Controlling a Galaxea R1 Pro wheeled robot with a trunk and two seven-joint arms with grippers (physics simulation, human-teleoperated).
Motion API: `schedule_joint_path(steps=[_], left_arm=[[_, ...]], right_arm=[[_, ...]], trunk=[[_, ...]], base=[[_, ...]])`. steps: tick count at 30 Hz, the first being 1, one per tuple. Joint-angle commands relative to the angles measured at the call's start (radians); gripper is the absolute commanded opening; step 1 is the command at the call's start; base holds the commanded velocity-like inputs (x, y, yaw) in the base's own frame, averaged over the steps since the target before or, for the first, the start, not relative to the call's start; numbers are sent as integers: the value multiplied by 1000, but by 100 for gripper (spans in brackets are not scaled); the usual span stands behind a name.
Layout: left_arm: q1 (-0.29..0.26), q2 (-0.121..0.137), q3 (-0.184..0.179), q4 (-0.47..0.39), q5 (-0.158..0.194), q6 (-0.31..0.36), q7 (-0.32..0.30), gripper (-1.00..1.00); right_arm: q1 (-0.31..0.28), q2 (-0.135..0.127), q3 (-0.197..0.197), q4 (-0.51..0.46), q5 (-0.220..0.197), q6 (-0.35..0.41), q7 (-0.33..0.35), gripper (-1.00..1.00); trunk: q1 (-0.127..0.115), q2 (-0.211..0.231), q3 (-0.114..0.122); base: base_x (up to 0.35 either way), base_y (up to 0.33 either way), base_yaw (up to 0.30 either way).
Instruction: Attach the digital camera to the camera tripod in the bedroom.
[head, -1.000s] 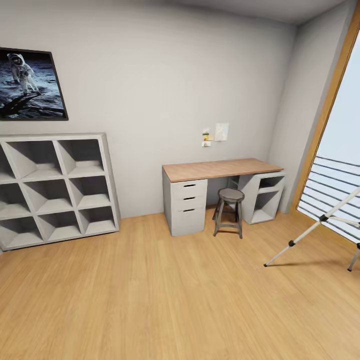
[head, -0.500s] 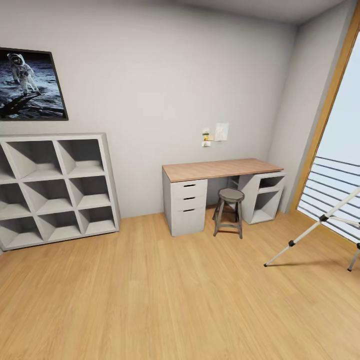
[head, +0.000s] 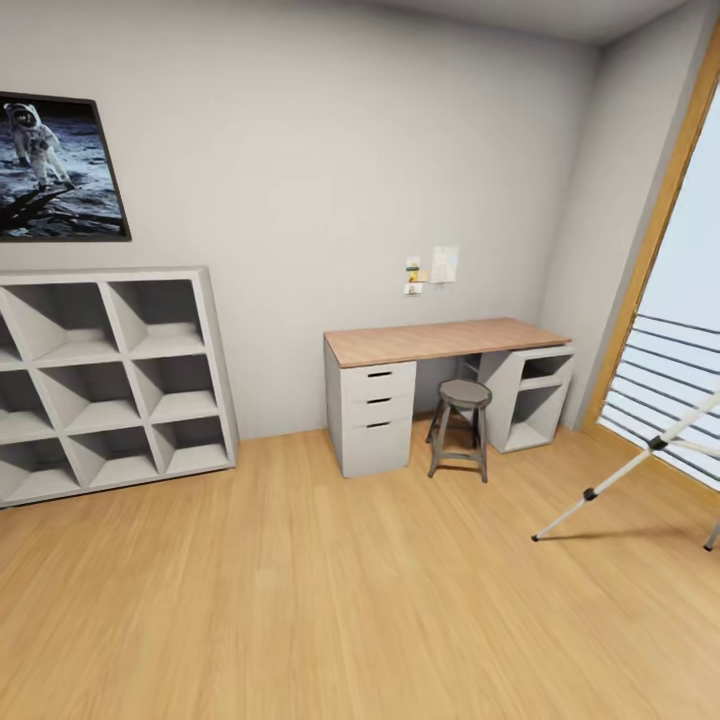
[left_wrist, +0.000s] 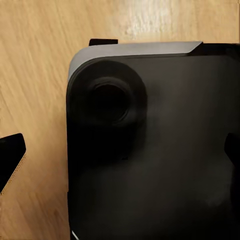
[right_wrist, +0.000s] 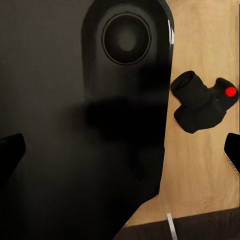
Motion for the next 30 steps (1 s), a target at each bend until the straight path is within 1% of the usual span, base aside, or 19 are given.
schedule_joint_path(steps=[1, 9, 13, 23, 30], left_arm=[[0, 0, 1, -1, 2, -2, 0, 100], [0, 0, 1, -1, 2, -3, 0, 100], [0, 0, 2, -1, 2, -3, 0, 100], [0, 0, 2, -3, 1, -4, 0, 100], [0, 0, 2, -4, 1, -5, -2, 100]], right_arm=[[0, 0, 1, 0, 1, 0, -1, 100], [0, -2, 1, 0, 1, 0, -2, 100], [0, -3, 1, 0, 1, 0, -2, 100], [0, -5, 1, 0, 1, -1, -3, 100], [0, -3, 1, 0, 1, -2, -3, 100]], trunk=[[1, 0, -1], [1, 0, -1], [1, 0, -1], [1, 0, -1], [1, 0, 3]], base=[[312, 0, 0], [316, 0, 0], [202, 0, 0], [36, 0, -3], [-10, 4, -182]])
